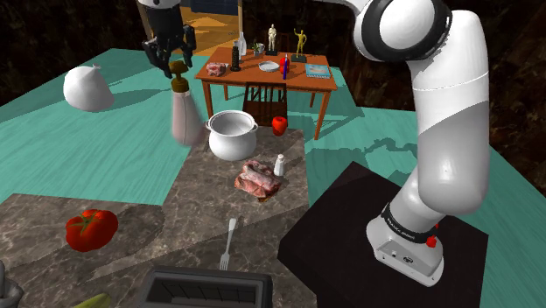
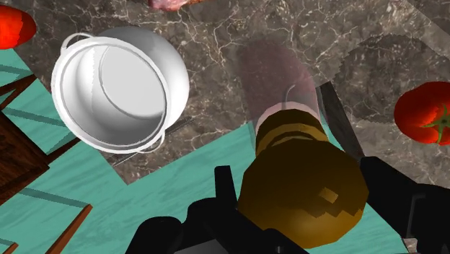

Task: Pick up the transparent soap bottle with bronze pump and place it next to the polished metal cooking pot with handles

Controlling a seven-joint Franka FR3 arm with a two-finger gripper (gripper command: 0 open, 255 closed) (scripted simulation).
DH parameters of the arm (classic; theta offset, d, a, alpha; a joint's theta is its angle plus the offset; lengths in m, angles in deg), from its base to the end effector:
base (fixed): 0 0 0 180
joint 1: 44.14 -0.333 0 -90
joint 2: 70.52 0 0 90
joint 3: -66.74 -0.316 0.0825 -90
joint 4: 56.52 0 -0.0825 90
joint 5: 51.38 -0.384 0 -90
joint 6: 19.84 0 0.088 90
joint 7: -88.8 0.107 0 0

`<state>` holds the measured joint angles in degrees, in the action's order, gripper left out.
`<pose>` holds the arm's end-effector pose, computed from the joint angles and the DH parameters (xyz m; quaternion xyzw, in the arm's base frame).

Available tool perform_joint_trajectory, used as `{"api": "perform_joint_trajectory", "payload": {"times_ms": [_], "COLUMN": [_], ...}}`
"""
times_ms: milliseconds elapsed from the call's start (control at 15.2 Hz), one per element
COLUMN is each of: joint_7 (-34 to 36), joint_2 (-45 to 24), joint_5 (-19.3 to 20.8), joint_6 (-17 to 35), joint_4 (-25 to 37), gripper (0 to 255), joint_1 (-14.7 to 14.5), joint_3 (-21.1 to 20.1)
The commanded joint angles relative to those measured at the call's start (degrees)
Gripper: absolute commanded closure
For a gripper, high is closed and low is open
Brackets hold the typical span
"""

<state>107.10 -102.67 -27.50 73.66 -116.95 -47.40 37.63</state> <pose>0.6655 0.2474 0.5481 0.9924 0.0886 0.0647 0.0564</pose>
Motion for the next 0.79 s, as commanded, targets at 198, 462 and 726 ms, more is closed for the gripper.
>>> {"api": "perform_joint_trajectory", "payload": {"times_ms": [198, 462, 726], "joint_7": [-1.67, -0.97, -0.28], "joint_2": [-0.76, -0.22, -0.02], "joint_5": [-0.05, -0.09, 0.04], "joint_6": [4.14, 7.49, 10.6], "joint_4": [-3.03, -7.08, -10.53], "gripper": [255, 255, 255], "joint_1": [2.58, 3.45, 4.1], "joint_3": [0.54, 0.51, 0.57]}}
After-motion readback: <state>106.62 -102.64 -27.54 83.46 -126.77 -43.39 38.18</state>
